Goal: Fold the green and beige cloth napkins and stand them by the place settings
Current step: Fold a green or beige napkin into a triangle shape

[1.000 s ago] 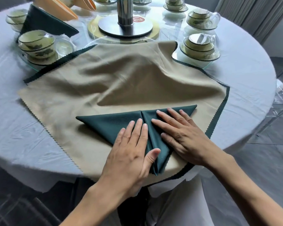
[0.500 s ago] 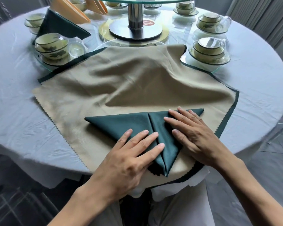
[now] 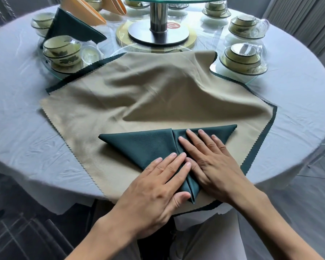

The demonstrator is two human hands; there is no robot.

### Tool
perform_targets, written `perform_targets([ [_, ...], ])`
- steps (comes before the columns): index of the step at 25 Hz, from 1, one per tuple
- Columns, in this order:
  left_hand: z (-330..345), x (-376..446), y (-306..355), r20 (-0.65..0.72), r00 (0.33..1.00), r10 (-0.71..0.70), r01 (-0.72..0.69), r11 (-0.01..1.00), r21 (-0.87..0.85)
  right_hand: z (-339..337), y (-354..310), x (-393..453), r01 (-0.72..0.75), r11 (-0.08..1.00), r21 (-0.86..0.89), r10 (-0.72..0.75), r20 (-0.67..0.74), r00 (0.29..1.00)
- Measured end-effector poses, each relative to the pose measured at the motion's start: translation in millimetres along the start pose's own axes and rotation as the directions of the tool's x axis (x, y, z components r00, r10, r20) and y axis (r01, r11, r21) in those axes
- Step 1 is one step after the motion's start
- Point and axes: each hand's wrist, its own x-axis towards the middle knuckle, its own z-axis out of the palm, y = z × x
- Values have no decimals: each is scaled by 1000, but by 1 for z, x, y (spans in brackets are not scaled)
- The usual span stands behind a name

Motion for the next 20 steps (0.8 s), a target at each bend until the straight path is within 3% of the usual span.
perform_targets([
  [5,1,-5,0,71,997,36,-46,989,142,-3,-8,10,-99,995,2,99,66,993],
  [10,0,-5,2,83,996,24,-35,992,125,-12,39,24,-267,963,-22,267,133,954],
  [12,0,-5,4,96,995,12,-21,995,98,-20,47,18,-338,941,-27,339,53,939],
  [14,-3,-4,4,92,996,-8,12,999,-41,-23,19,-4,-262,958,115,268,-43,963],
  [15,-8,-1,3,65,997,-37,50,976,-212,-23,-7,-19,-201,953,229,214,-34,976],
  [16,-13,3,1,52,994,-95,108,906,-410,-20,-33,-35,-147,941,306,161,-23,987],
  [18,-21,7,-5,112,971,-209,223,642,-734,-3,-68,-58,-53,960,275,77,-76,994],
  [19,-23,9,-10,110,959,-260,240,548,-802,5,-74,-63,-34,979,201,56,-104,993],
  [20,-24,10,-14,102,953,-286,248,542,-803,12,-76,-63,-55,990,131,68,-101,992],
])
